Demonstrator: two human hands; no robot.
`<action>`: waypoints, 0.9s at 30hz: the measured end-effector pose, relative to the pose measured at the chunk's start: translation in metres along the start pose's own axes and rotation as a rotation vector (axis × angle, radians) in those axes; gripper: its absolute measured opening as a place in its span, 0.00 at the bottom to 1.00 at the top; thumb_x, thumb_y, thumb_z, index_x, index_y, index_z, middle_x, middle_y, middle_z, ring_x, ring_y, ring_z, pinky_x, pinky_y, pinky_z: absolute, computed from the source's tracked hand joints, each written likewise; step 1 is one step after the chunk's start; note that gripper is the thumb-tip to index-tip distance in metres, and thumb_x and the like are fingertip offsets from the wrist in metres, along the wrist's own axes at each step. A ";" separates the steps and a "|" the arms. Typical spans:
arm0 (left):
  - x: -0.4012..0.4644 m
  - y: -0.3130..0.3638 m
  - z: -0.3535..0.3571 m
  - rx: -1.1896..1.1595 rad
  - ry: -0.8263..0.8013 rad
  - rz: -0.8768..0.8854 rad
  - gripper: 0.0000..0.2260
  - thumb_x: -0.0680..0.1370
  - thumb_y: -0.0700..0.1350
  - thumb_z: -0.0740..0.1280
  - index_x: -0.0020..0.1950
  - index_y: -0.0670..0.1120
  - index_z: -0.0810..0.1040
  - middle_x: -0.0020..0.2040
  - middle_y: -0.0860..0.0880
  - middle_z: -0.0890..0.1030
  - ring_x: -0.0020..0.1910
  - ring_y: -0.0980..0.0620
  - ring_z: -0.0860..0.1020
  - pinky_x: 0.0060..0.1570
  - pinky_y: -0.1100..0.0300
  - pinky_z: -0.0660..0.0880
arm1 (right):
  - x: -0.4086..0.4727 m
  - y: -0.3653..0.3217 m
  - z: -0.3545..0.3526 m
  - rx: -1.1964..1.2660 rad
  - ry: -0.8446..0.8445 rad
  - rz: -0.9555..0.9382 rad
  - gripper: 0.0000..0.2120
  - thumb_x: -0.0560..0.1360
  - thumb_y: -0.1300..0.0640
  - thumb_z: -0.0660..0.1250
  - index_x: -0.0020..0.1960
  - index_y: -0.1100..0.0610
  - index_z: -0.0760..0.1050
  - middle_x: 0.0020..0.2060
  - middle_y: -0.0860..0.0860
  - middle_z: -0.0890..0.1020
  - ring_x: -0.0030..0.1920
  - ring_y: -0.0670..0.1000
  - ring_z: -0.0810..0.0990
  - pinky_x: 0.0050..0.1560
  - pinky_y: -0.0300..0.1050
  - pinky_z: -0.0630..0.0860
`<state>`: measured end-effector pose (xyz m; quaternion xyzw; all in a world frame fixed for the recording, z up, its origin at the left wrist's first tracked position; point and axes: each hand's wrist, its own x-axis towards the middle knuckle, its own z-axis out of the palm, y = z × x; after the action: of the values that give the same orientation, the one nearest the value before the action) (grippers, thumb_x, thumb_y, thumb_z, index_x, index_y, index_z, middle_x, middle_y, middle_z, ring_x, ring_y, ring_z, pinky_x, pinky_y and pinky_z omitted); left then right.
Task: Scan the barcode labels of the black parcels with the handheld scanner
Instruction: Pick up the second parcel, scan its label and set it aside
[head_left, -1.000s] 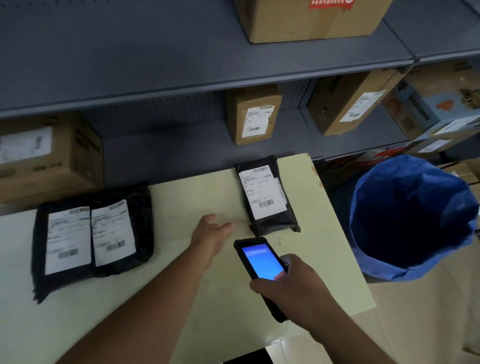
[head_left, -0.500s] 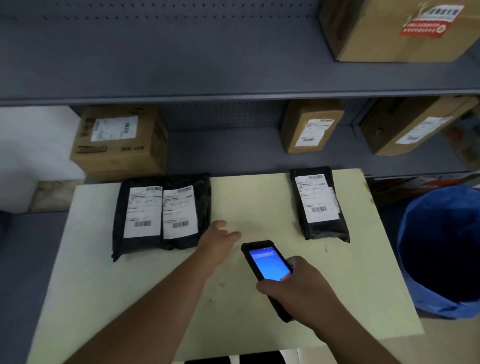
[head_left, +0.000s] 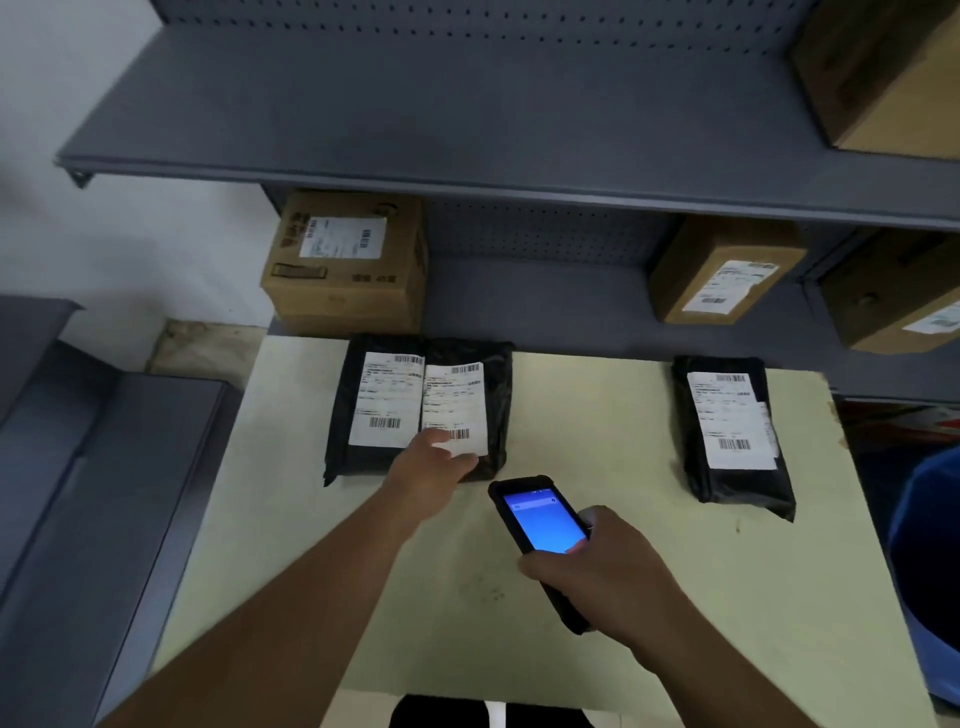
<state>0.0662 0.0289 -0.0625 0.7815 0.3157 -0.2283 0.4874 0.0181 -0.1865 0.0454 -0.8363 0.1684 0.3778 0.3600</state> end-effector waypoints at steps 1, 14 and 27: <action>0.002 -0.004 -0.008 0.002 0.011 -0.002 0.27 0.80 0.50 0.71 0.77 0.48 0.70 0.71 0.46 0.78 0.66 0.45 0.78 0.55 0.58 0.74 | 0.001 -0.003 0.004 -0.006 -0.004 -0.001 0.21 0.65 0.46 0.78 0.52 0.52 0.75 0.43 0.51 0.83 0.36 0.50 0.81 0.36 0.45 0.76; 0.032 -0.054 -0.095 -0.094 0.309 -0.090 0.25 0.79 0.47 0.72 0.74 0.44 0.73 0.65 0.44 0.82 0.55 0.47 0.78 0.53 0.58 0.72 | 0.010 -0.037 0.044 -0.062 -0.042 -0.008 0.21 0.66 0.45 0.79 0.53 0.50 0.75 0.46 0.52 0.85 0.36 0.50 0.82 0.36 0.44 0.76; 0.062 -0.072 -0.097 -0.066 0.269 -0.232 0.42 0.72 0.56 0.78 0.80 0.44 0.65 0.73 0.41 0.72 0.66 0.39 0.77 0.60 0.47 0.78 | 0.020 -0.058 0.063 -0.050 -0.048 0.039 0.21 0.66 0.46 0.78 0.54 0.48 0.74 0.45 0.53 0.88 0.34 0.49 0.83 0.36 0.45 0.78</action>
<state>0.0628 0.1571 -0.1069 0.7470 0.4733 -0.1660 0.4364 0.0317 -0.1011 0.0292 -0.8322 0.1666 0.4087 0.3356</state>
